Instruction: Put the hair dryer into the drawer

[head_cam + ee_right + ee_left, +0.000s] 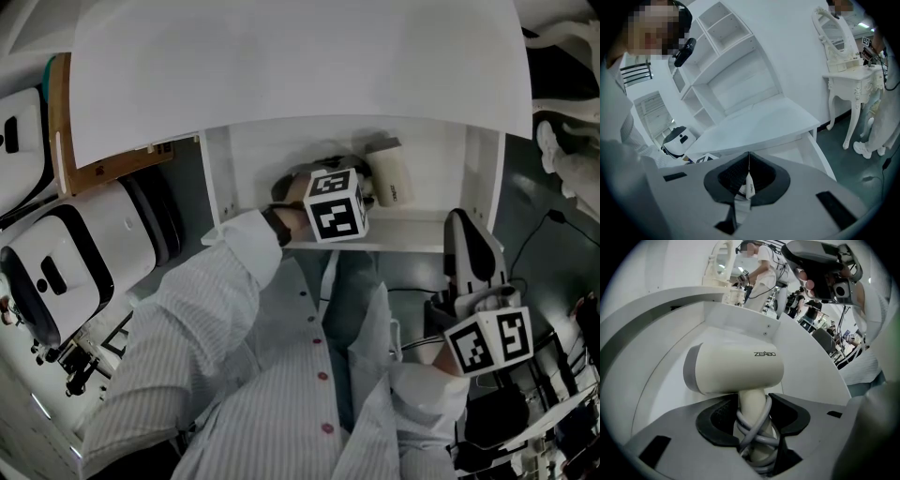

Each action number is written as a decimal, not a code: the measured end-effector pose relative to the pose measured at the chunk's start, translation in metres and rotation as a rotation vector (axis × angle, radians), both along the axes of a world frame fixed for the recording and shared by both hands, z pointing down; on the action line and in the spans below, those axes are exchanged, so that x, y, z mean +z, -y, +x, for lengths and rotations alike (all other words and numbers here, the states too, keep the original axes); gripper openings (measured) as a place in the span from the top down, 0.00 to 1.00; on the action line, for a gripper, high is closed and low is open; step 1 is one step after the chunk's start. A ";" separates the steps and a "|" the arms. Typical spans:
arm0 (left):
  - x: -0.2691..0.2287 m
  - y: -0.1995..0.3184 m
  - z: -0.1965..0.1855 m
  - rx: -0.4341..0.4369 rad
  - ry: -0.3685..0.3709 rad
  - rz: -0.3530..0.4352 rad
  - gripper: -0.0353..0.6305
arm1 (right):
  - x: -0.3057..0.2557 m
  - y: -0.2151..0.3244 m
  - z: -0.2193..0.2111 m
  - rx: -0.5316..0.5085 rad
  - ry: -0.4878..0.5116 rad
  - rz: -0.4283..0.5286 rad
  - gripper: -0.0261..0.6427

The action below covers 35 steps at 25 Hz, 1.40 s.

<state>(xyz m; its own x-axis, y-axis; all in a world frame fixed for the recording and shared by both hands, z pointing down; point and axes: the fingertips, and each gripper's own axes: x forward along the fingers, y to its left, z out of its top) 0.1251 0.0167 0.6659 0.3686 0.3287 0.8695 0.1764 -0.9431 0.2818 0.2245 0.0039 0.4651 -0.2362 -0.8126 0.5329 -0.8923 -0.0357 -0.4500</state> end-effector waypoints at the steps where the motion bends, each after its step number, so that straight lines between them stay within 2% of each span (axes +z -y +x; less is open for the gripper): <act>1: 0.001 -0.001 0.000 -0.004 0.002 -0.008 0.63 | 0.000 0.001 0.000 -0.001 0.001 0.000 0.94; 15: 0.002 -0.003 0.002 -0.043 -0.014 -0.047 0.62 | 0.003 0.004 -0.006 -0.016 0.003 -0.008 0.94; 20: 0.003 -0.006 -0.006 -0.031 0.009 -0.046 0.53 | -0.003 0.004 -0.011 -0.029 -0.005 -0.004 0.94; 28: -0.030 0.007 -0.010 -0.112 -0.060 -0.030 0.52 | -0.023 0.009 -0.026 -0.078 -0.030 0.019 0.94; 35: -0.077 0.013 -0.014 -0.173 -0.136 -0.020 0.52 | -0.066 0.024 -0.044 -0.142 -0.073 0.080 0.94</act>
